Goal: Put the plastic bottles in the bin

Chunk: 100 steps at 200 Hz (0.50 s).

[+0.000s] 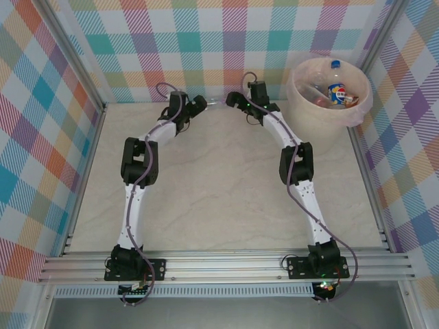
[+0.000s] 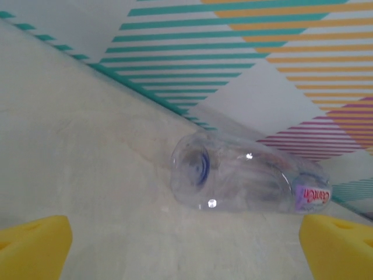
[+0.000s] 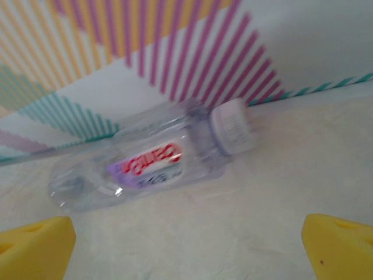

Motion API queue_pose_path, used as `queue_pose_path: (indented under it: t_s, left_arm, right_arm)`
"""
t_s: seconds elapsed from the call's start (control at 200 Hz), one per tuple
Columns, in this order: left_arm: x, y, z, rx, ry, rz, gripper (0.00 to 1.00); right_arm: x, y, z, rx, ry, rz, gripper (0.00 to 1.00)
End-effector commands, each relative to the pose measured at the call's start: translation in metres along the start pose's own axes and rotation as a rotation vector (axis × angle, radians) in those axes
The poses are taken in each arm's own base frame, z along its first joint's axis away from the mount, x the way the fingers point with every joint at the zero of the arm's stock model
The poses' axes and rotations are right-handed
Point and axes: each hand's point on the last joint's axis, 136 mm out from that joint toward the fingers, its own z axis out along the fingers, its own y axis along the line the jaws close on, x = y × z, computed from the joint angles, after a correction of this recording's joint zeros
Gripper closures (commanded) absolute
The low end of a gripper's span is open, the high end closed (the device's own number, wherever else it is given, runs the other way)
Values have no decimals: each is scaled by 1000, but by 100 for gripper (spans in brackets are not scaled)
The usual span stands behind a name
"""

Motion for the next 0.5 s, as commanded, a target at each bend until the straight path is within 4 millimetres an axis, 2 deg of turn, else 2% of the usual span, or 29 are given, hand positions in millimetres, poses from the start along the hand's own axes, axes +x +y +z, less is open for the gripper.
queue_pose_path:
  t_s: [0.0, 0.08, 0.245, 0.32, 0.495]
  left_arm:
    - [-3, -19, 14, 112, 40, 40, 0]
    - [-3, -22, 28, 138, 46, 42, 0]
    - [-2, -32, 48, 235, 32, 15, 0]
    - [-7, -43, 50, 297, 15, -9, 0]
    - [-1, -57, 48, 389, 45, -42, 0]
  right_arm:
    - [-25, 9, 3, -70, -96, 50, 0]
    - [-25, -1, 13, -84, -122, 120, 0]
    - [-29, -6, 27, -155, -196, 219, 0]
    - [-28, -6, 30, -178, -212, 237, 0]
    - [-24, 4, 33, -247, -203, 221, 0]
